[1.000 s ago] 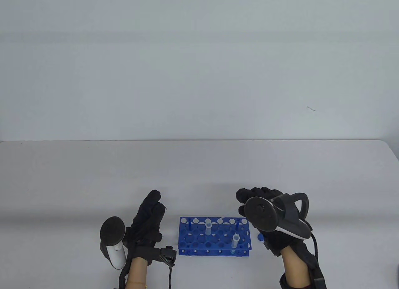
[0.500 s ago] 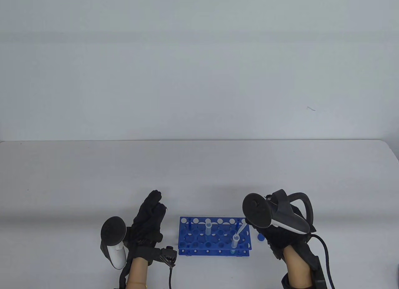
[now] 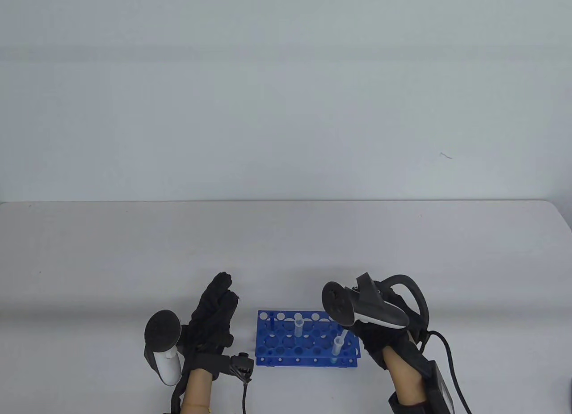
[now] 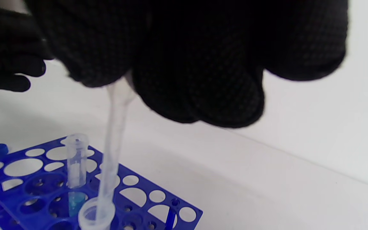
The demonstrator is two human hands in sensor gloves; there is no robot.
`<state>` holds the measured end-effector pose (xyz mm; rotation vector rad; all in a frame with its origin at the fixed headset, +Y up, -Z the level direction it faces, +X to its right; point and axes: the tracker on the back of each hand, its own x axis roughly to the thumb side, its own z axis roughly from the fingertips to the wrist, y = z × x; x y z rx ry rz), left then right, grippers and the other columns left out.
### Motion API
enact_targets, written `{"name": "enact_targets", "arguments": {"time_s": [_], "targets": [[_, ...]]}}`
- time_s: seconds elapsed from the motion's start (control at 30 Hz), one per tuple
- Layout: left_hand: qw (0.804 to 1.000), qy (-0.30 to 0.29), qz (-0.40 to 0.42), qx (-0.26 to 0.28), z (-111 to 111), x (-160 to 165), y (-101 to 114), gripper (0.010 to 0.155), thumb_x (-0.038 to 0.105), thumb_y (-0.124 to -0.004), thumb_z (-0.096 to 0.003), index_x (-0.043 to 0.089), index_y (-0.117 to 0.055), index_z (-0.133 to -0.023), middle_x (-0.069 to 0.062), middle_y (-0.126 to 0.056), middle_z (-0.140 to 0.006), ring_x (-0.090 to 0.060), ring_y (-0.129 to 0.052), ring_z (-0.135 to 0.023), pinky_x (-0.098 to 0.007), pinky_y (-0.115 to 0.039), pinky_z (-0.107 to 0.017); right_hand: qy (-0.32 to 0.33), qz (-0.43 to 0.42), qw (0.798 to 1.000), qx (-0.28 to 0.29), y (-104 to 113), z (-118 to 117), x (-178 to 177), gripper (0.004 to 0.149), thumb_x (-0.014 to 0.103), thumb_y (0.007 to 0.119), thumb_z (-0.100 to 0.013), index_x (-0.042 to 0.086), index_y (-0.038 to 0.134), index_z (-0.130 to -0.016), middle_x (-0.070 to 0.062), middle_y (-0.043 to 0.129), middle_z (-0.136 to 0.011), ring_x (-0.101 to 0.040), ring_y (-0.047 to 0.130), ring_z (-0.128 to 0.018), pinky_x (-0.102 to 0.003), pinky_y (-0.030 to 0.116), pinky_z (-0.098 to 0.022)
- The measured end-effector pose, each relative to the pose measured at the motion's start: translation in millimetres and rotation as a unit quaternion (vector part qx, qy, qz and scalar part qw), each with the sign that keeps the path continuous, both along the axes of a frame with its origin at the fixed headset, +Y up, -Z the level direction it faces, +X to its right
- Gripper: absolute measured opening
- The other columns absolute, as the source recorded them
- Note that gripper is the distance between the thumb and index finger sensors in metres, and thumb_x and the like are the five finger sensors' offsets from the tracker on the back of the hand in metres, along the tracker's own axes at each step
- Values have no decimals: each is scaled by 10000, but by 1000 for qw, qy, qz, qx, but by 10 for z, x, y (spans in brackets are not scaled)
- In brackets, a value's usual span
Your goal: Press a plastic transfer pipette bulb to move liquid between test tubes
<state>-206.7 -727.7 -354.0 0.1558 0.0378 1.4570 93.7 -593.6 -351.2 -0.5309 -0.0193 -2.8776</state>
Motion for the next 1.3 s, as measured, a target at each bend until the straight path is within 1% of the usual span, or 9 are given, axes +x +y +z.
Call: {"name": "enact_targets", "arguments": {"time_s": [0.2, 0.37, 0.6, 0.87, 1.3], "targets": [[1000, -1, 1, 0, -2, 1, 1, 763, 669, -678, -434, 367, -500, -1111, 58, -515, -1211, -213, -520, -1072, -515, -437, -855, 9, 23, 999, -26, -178, -62, -106, 414, 380, 895, -235, 203, 938, -607, 34, 1068, -445, -130, 1051, -286, -379, 882, -327], [1000, -1, 2, 1, -3, 3, 1, 764, 669, -678, -434, 367, -499, -1112, 55, -516, -1211, -214, -520, -1071, -515, -437, -855, 17, 15, 998, -55, -288, -107, -132, 412, 378, 897, -235, 207, 935, -608, 34, 1065, -450, -132, 1048, -296, -379, 880, -333], [1000, -2, 3, 1, -3, 3, 1, 762, 669, -678, -433, 368, -502, -1111, 57, -518, -1210, -212, -521, -1072, -516, -438, -854, 13, 41, 997, -63, -393, -145, -163, 411, 382, 896, -235, 215, 931, -610, 39, 1063, -454, -129, 1047, -301, -377, 879, -339], [1000, -2, 3, 1, -3, 2, 2, 762, 669, -677, -434, 368, -501, -1111, 56, -517, -1211, -212, -521, -1071, -515, -438, -855, 12, 43, 996, -71, -410, -143, -188, 415, 380, 893, -242, 215, 922, -621, 35, 1057, -471, -133, 1044, -316, -381, 873, -348], [1000, -2, 3, 0, -1, 5, 4, 763, 669, -677, -434, 367, -502, -1111, 57, -518, -1211, -213, -522, -1071, -516, -438, -855, -1, 22, 996, -90, -417, -153, -162, 442, 382, 883, -265, 196, 911, -665, 12, 1051, -505, -147, 1038, -340, -395, 864, -362]]}}
